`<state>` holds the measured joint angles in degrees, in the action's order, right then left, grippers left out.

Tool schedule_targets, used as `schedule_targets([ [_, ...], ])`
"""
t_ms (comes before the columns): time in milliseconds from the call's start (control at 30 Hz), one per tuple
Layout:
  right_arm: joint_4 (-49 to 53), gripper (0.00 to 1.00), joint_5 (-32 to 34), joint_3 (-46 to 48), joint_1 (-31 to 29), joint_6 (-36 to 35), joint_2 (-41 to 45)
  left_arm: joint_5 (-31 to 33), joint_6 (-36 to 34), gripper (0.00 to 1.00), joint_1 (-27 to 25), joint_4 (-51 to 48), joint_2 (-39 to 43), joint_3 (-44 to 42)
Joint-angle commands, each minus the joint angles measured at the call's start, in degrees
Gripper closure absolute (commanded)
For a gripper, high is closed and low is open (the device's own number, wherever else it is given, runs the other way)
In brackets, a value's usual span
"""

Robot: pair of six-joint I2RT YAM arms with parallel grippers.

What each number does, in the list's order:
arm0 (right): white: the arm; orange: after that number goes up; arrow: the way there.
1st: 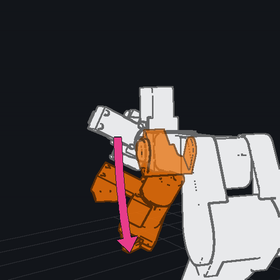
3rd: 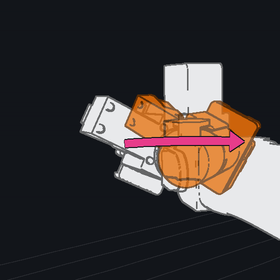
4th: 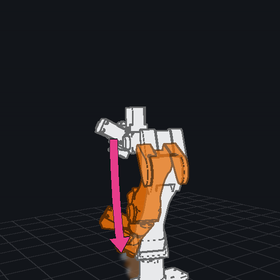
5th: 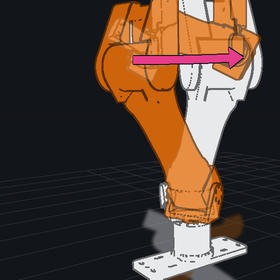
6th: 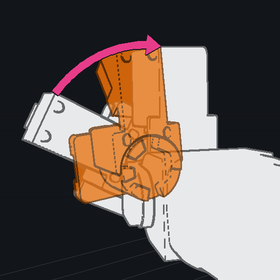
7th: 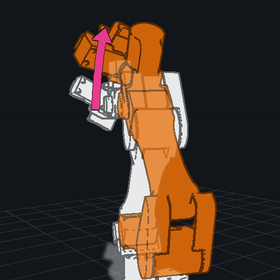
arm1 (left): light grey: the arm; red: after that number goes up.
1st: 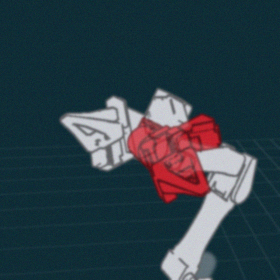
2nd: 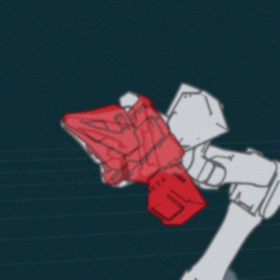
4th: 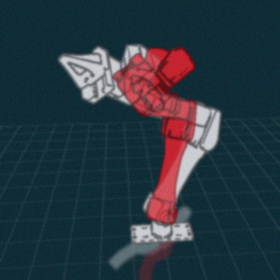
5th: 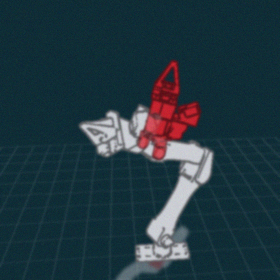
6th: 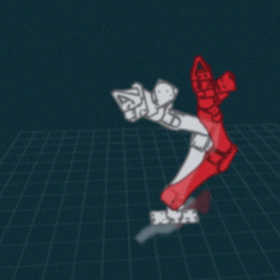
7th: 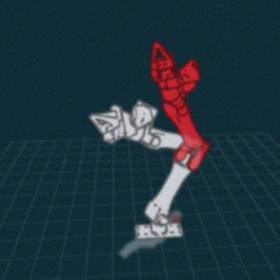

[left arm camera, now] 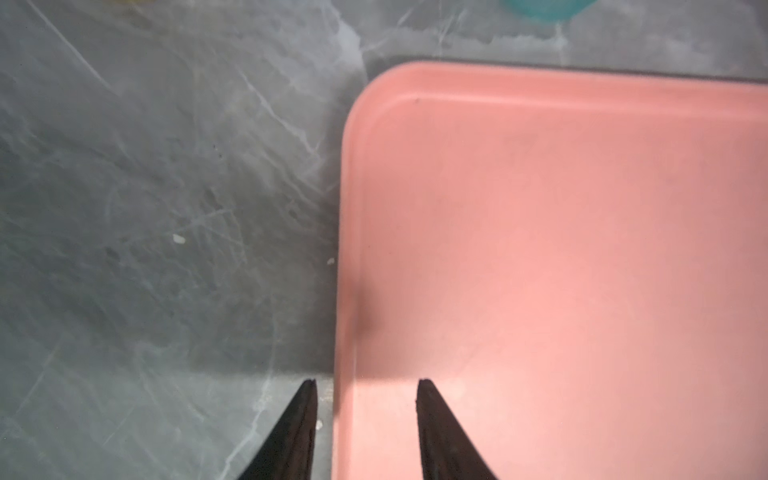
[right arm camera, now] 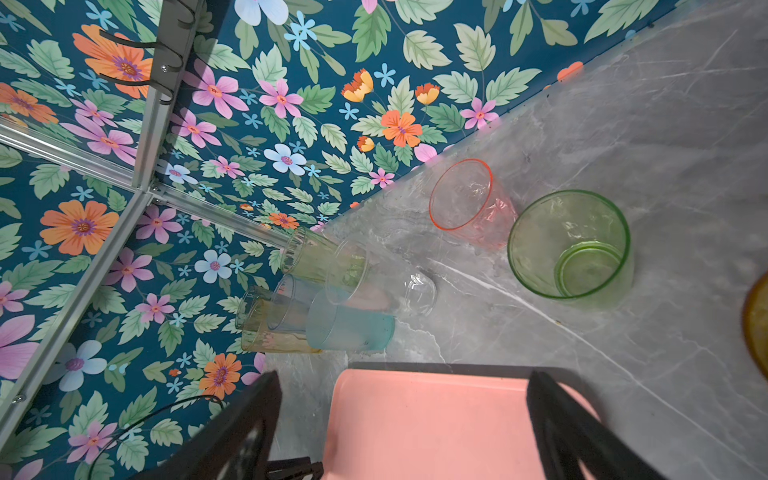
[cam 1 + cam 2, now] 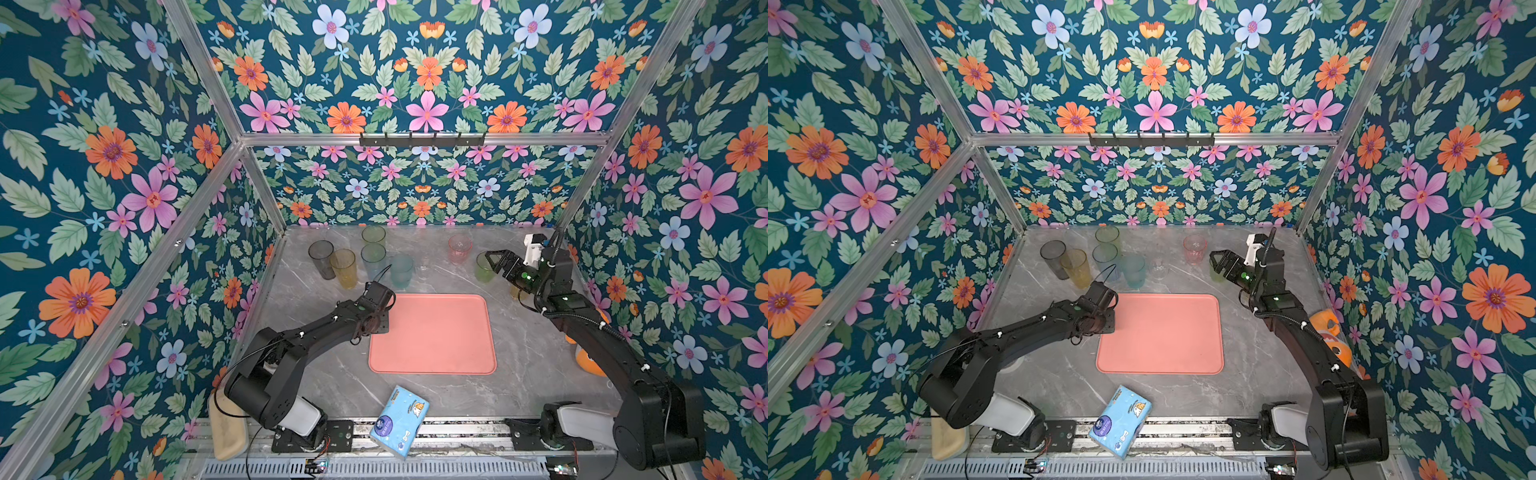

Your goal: Place the glasses into the tray

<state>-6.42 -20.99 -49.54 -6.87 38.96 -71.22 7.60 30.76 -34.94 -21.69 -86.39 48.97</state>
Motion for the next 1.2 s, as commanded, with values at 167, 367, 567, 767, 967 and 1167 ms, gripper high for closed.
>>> schedule_targets([
  [167, 1.6, 0.07, -1.4, -1.5, -0.5, 0.1, -0.2, 2.4, -2.2, 0.53, 3.2, -4.3, 5.9, 8.3],
  [367, 0.9, 0.08, -1.2, -1.9, -1.7, 1.1, -1.1, 1.8, -3.2, 0.42, 12.6, -1.2, 8.6, 15.2],
  [567, 2.5, 0.09, -1.0, -3.3, -4.5, 1.8, -2.1, -3.9, -3.1, 0.4, 22.1, 2.7, 6.6, 20.5],
  [767, 4.2, 0.09, 0.9, -4.4, -9.2, 0.6, -3.0, -9.2, 0.2, 0.4, 30.9, 3.7, 3.2, 21.8],
  [967, 6.1, 0.09, 2.2, -7.9, -14.5, -1.1, -6.4, -11.3, 0.2, 0.43, 35.8, 2.5, -0.9, 22.5],
  [1167, 9.4, 0.09, 5.0, -12.9, -20.2, -4.9, -10.7, -12.9, -2.1, 0.48, 36.9, -0.8, -5.4, 26.1],
])
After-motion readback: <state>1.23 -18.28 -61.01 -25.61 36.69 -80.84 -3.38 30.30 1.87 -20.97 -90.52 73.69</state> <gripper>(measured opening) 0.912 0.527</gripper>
